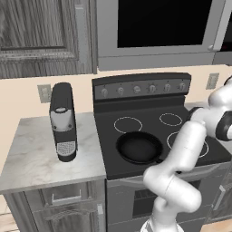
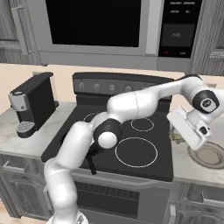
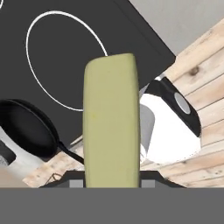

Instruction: Pick up the butter stick and place it in the pan. Then turn on the burner for the pan.

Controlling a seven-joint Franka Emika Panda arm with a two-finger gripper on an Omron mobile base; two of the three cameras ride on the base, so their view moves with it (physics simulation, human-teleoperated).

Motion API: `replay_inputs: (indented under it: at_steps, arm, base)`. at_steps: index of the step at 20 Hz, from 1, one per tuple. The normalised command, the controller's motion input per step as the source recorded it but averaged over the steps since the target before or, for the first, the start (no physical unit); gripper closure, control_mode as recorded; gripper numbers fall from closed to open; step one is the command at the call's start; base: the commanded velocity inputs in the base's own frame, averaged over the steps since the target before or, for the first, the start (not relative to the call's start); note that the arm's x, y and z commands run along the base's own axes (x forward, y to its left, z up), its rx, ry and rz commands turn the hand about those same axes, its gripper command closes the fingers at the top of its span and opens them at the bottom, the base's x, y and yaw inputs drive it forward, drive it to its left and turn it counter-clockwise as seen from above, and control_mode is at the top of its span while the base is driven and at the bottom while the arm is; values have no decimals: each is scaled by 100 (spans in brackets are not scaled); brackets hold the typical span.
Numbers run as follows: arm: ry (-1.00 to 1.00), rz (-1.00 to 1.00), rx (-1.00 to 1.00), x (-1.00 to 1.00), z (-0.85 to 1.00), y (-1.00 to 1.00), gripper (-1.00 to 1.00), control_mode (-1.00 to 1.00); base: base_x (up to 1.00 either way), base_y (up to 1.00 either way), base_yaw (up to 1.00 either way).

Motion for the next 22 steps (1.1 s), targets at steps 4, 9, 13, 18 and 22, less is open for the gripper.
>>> replay_inputs:
  at_steps: [4,9,13,18,22]
  arm:
    - [-33,7,-16,-18,-15,32,100,-100]
    - [-21,8,-14,-9,0,39,100,-100]
    - [-4,9,-12,-7,4,35,100,-100]
    - [0,7,-13,-4,24,46,100,-100]
    - [0,7,-13,-13,37,54,100,-100]
  base:
    - [0,0,0]
    - [0,0,0]
    - [0,0,0]
    - [0,0,0]
    - [0,0,0]
